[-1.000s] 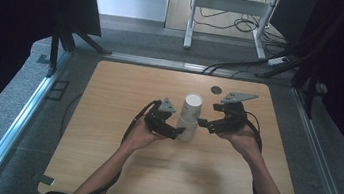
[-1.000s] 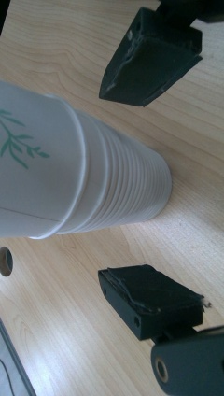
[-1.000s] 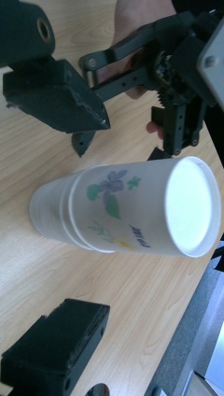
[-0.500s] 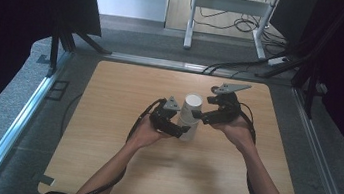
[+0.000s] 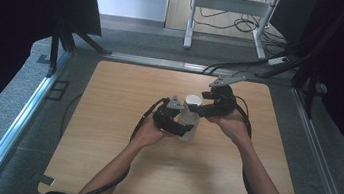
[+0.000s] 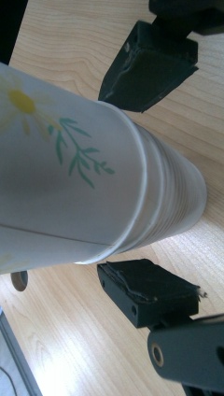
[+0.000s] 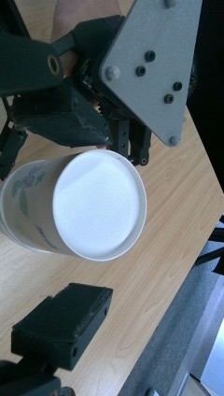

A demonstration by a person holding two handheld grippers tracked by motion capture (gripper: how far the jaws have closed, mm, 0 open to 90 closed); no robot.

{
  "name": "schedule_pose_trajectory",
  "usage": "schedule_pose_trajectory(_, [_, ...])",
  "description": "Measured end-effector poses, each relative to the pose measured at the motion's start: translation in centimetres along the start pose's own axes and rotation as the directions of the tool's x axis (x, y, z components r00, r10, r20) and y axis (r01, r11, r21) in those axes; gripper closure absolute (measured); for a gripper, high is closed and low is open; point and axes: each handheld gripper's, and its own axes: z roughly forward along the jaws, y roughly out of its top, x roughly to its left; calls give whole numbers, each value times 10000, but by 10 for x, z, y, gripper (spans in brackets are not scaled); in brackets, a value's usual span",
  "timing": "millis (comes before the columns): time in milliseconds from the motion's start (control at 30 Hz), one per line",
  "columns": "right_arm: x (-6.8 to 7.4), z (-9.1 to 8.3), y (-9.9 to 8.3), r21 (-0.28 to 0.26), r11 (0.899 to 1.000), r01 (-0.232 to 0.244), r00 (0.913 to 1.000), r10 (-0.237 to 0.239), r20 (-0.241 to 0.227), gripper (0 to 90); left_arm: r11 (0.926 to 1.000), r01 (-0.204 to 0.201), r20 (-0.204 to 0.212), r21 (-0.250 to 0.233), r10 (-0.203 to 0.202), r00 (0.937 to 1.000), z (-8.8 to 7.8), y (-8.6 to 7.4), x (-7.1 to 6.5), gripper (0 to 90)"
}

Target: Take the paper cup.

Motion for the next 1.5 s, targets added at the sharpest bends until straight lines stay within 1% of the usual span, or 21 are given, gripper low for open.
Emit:
schedule_pose_trajectory(67, [0,1,1,38,10000,54,10000,-54,5,242,10000,18,39,-25,-18,10000,0,1,0,186])
schedule_pose_trajectory(233, [0,2,3,99,9999,102,9999,-101,-90,304,10000,39,-28,-51,-39,10000,0,0,0,221])
schedule_pose_trajectory(333, [1,1,4,125,9998,167,9997,-165,-168,358,9999,45,-67,-98,-46,10000,0,-1,0,232])
schedule_pose_trajectory(633, [3,-1,9,307,9991,295,9996,-296,29,374,10000,-43,-154,-68,42,9999,-1,-1,0,240])
schedule_pose_trajectory(967, [5,-4,12,382,9984,406,9991,-408,59,378,9999,-78,-172,-78,77,9998,0,-2,-1,240])
schedule_pose_trajectory(1500, [9,-18,26,138,9983,567,9984,-568,55,378,9999,-100,-193,-26,99,9998,0,-2,-2,240])
